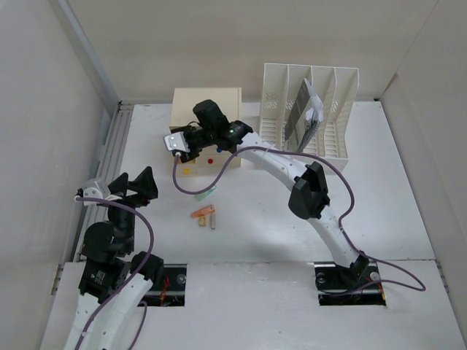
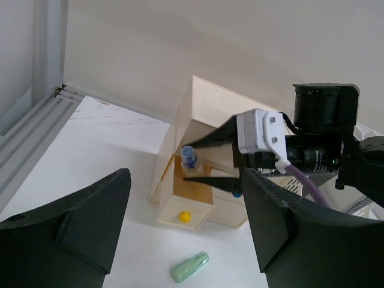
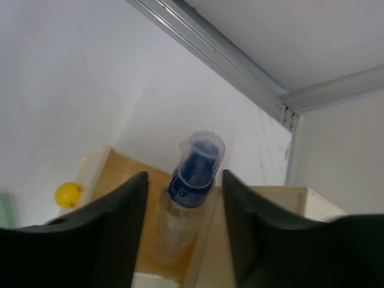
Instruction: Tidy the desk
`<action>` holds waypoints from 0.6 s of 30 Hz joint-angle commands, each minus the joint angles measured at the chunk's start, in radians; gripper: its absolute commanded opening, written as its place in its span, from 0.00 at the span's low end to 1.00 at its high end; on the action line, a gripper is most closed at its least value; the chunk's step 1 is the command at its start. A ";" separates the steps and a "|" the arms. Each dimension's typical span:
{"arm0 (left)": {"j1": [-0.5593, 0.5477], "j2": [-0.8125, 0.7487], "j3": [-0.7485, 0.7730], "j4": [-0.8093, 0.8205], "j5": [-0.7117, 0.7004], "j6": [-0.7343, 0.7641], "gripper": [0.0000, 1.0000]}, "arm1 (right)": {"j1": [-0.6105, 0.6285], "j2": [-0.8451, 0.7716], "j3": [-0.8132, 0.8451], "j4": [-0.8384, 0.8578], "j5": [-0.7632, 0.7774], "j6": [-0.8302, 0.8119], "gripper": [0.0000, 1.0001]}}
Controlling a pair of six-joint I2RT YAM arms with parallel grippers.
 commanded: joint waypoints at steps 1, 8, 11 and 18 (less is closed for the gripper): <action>0.003 0.011 -0.003 0.034 -0.011 0.015 0.72 | 0.005 -0.047 0.007 0.012 0.049 -0.038 0.62; 0.003 0.011 -0.003 0.034 -0.011 0.015 0.72 | 0.005 -0.096 0.007 -0.021 0.039 -0.006 0.95; 0.003 0.011 -0.003 0.034 -0.011 0.015 0.72 | 0.005 -0.117 0.007 -0.021 0.027 0.034 0.94; 0.003 0.001 -0.003 0.034 -0.011 0.015 0.72 | 0.005 -0.165 -0.002 -0.043 -0.031 0.106 0.50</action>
